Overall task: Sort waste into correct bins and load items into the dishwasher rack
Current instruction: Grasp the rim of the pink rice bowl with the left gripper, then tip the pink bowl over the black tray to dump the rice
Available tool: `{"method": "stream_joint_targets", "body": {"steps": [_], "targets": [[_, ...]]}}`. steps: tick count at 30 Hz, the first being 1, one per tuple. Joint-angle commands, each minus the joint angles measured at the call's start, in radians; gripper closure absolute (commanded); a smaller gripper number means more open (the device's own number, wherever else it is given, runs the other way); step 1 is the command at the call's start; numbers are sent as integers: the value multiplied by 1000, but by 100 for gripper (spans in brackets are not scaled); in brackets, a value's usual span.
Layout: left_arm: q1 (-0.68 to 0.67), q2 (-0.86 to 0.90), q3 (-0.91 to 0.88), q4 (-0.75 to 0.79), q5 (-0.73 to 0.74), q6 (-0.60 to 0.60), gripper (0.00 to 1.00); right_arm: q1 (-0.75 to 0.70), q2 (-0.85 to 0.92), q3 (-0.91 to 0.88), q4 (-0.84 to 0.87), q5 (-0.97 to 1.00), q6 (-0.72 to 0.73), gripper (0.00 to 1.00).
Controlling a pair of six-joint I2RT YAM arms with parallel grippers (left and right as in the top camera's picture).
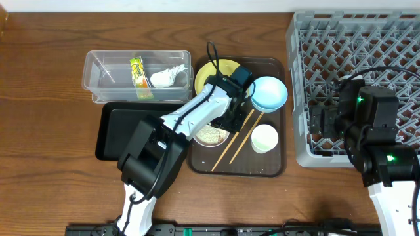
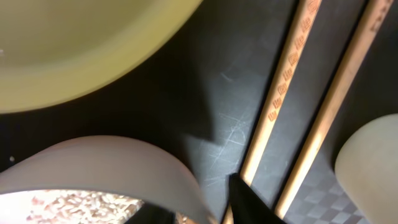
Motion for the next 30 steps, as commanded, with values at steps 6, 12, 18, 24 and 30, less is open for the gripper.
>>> {"method": "stream_joint_targets", "body": {"steps": [6, 12, 18, 24, 30], "targets": [[-7, 6, -10, -10, -7, -13, 90, 7, -3, 18, -1, 2, -5, 1], [-22, 2, -5, -61, -7, -48, 94, 7, -3, 18, -9, 2, -5, 1], [-12, -90, 0, -128, -8, -48, 94, 7, -3, 18, -8, 2, -5, 1], [51, -250, 0, -145, -11, -47, 94, 7, -3, 18, -6, 2, -5, 1], [195, -348, 0, -187, 77, 8, 94, 7, -3, 18, -5, 2, -5, 1]]}}
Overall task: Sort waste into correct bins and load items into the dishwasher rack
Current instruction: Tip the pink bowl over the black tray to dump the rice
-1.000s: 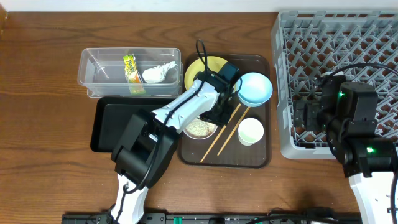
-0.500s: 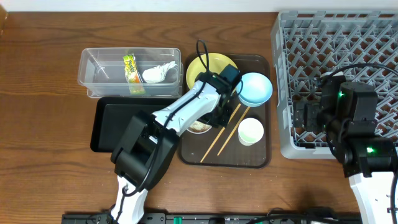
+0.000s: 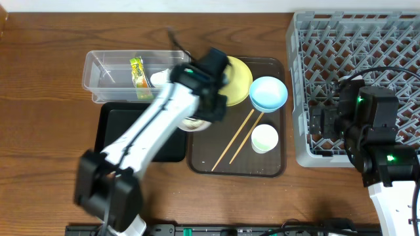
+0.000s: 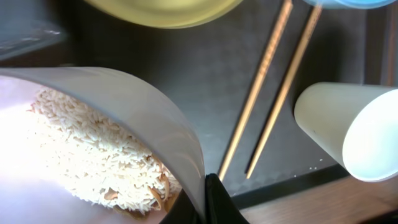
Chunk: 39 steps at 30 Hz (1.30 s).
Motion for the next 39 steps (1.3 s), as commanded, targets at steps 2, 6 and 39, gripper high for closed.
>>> {"method": "stream_joint_targets", "body": {"steps": [2, 6, 39], "targets": [[130, -34, 2, -24, 178, 95, 94, 7, -3, 18, 0, 2, -5, 1], [258, -33, -44, -19, 402, 206, 94, 7, -3, 18, -4, 2, -5, 1], [1036, -28, -608, 39, 1386, 469, 94, 7, -3, 18, -10, 2, -5, 1]]}}
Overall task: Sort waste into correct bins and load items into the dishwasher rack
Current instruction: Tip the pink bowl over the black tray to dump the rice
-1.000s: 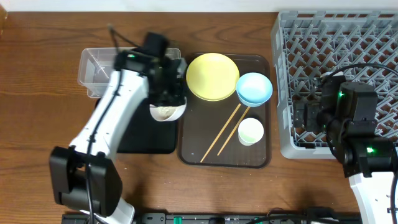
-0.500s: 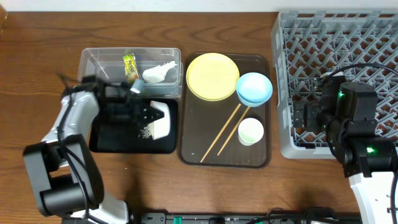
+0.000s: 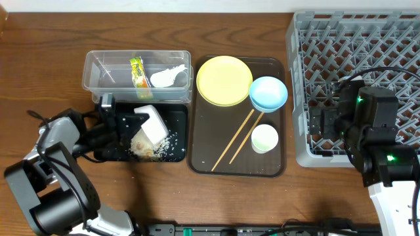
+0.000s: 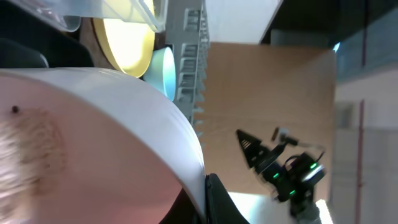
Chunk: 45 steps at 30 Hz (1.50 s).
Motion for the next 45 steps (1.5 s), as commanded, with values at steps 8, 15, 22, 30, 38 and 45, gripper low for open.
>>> {"method": "stream_joint_targets", "body": {"steps": [8, 15, 22, 30, 38, 45], "targets": [[20, 4, 2, -3, 43, -130, 94, 7, -3, 18, -4, 2, -6, 1], [20, 4, 2, 8, 43, -117, 94, 7, -3, 18, -5, 3, -6, 1], [20, 4, 2, -13, 41, -459, 94, 7, -3, 18, -5, 3, -8, 1], [20, 4, 2, 139, 39, -199, 94, 7, -3, 18, -13, 3, -8, 1], [20, 3, 3, 147, 42, -129, 94, 7, -3, 18, -14, 3, -9, 1], [-27, -87, 29, 148, -53, -118, 94, 7, -3, 18, -13, 7, -9, 1]]}}
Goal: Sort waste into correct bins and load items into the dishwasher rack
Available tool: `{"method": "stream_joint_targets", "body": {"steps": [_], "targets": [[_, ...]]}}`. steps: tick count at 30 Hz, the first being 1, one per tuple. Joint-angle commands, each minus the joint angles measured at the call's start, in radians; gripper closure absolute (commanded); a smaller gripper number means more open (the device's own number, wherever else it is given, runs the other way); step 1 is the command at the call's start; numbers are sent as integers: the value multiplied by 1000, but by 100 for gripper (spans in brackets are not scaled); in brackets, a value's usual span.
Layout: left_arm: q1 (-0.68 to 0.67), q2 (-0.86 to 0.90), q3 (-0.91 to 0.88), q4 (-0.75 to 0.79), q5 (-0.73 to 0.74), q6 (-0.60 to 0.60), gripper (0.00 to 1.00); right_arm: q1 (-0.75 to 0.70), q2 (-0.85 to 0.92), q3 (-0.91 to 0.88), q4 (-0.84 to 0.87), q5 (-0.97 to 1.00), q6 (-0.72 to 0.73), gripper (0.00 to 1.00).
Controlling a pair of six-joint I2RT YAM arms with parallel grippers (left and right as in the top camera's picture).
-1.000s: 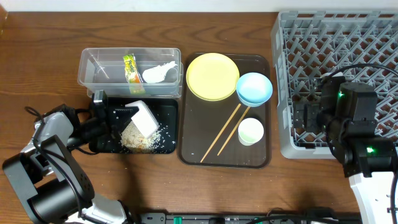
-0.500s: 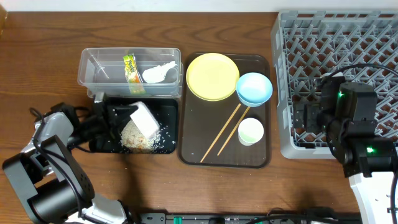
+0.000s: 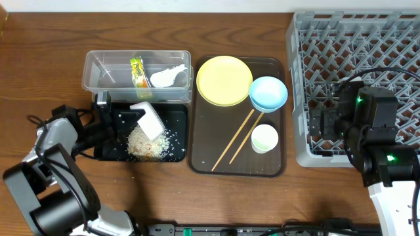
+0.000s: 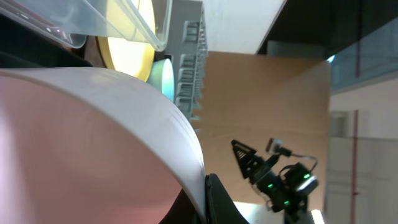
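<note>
A white bowl (image 3: 149, 121) is tipped on its side over the black bin (image 3: 176, 117), with my left gripper (image 3: 133, 113) shut on its rim. A heap of rice (image 3: 142, 142) lies in the bin below it. In the left wrist view the bowl's wall (image 4: 99, 124) fills the frame with no rice showing, and a dark fingertip (image 4: 214, 199) presses on its edge. My right gripper (image 3: 323, 124) hangs over the grey dishwasher rack (image 3: 354, 59); its jaws cannot be made out. On the brown tray (image 3: 262, 167) lie a yellow plate (image 3: 224, 80), a blue bowl (image 3: 268, 93), chopsticks (image 3: 237, 137) and a pale cup (image 3: 264, 138).
A clear plastic container (image 3: 108, 78) behind the black bin holds a yellow-green wrapper (image 3: 137, 73) and a crumpled white piece (image 3: 167, 77). The rack takes up the right side of the wooden table.
The bowl is still tipped over the black bin. The rice that was at its mouth now lies as a bigger heap in the bin, and the bowl's inside shows none.
My left gripper was down at the rice bowl on the tray. Then it held the bowl, full of rice, up at the tray's left edge. Then the bowl was tipped over the black bin with rice spilling, and now the rice lies in the bin. The right arm stayed still.
</note>
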Motion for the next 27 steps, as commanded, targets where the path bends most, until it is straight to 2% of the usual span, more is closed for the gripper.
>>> {"method": "stream_joint_targets", "body": {"steps": [1, 7, 11, 15, 21, 24, 27], "targets": [[-58, -106, 45, 1, -134, 15, 94, 7, -3, 18, 2, 7, -9, 1], [-292, -283, 123, 31, -616, -152, 94, 7, -3, 18, 3, 6, -8, 1], [-513, -346, 132, 114, -823, -205, 94, 7, -3, 18, 2, 6, -8, 1], [-743, -328, 131, 195, -1046, -266, 93, 7, -3, 18, 2, 6, -8, 1], [-981, -218, 131, 287, -1181, -273, 92, 7, -3, 18, 2, 6, -8, 1], [-1046, -152, 131, 328, -1257, -272, 92, 7, -3, 18, 2, 6, -8, 1], [-1084, -89, 131, 367, -1273, -272, 92, 7, -3, 18, 1, 6, -8, 1]]}}
